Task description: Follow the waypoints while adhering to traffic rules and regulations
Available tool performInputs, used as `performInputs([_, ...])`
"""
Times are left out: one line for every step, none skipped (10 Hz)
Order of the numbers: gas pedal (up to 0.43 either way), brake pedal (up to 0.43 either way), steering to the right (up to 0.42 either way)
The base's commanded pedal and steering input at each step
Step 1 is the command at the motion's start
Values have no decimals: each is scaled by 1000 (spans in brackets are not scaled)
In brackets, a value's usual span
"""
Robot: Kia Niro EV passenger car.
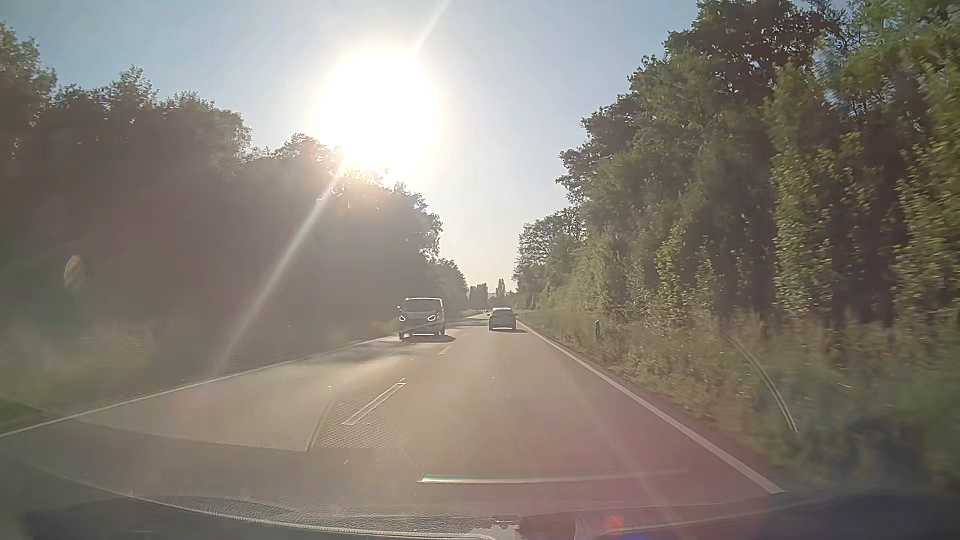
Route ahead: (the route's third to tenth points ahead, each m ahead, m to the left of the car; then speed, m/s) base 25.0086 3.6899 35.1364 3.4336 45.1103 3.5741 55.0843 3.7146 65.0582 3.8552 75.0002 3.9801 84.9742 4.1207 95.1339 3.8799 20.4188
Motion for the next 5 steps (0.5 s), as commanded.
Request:
performInputs([177,0,1])
performInputs([177,0,1])
performInputs([177,0,1])
performInputs([177,0,1])
performInputs([189,0,1])
